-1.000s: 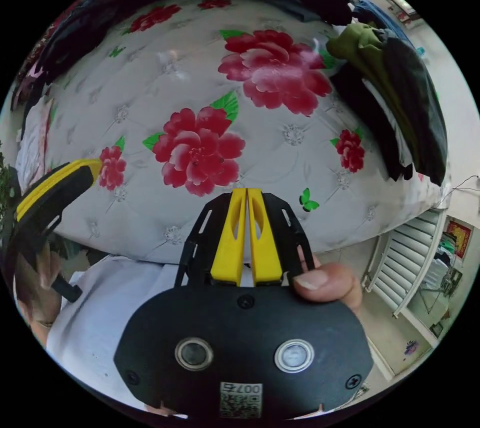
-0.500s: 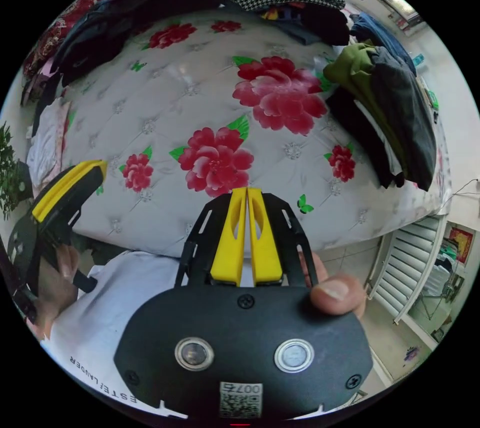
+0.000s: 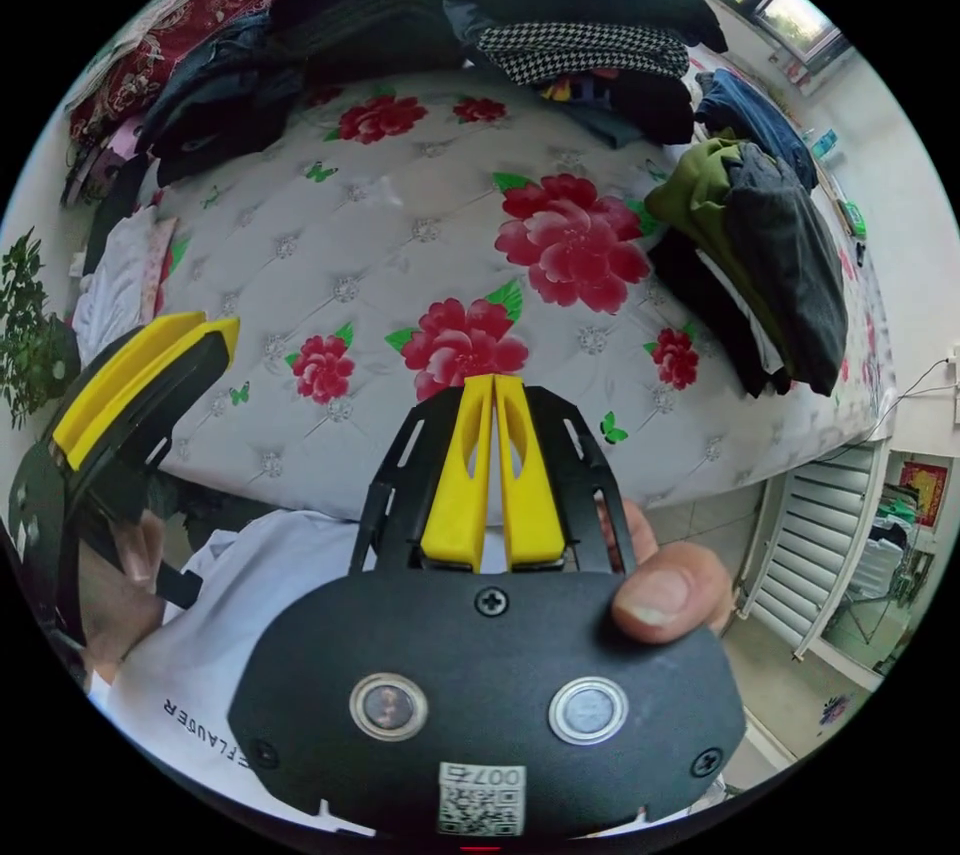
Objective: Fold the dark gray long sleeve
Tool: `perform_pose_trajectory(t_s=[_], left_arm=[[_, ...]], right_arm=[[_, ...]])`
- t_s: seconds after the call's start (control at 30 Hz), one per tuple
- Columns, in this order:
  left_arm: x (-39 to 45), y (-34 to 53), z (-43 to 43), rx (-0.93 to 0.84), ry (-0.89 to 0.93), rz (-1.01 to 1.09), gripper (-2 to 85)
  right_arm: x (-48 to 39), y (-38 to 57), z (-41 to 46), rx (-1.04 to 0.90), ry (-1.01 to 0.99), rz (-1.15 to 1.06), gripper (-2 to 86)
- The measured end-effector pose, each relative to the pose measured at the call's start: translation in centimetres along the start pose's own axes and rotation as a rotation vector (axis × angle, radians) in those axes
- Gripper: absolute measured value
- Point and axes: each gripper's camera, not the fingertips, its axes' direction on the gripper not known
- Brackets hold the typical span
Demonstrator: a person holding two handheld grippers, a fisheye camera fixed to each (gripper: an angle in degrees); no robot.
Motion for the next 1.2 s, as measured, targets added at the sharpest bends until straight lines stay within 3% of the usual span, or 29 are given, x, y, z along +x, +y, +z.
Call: perform_pose_trajectory(t_s=[0.5, 1.2], left_arm=[[1.4, 1.6, -2.6, 0.026, -0.136, 0.049, 11.3], [2.0, 2.9, -2.8, 0.021, -0.061, 0.105, 18.7]], right_arm=[[-3.7, 3.2, -3.1, 0.087, 0.094, 0.007, -0.2], [-4.5, 6.6, -4.1, 0.140, 0.067, 0.039, -0.2]])
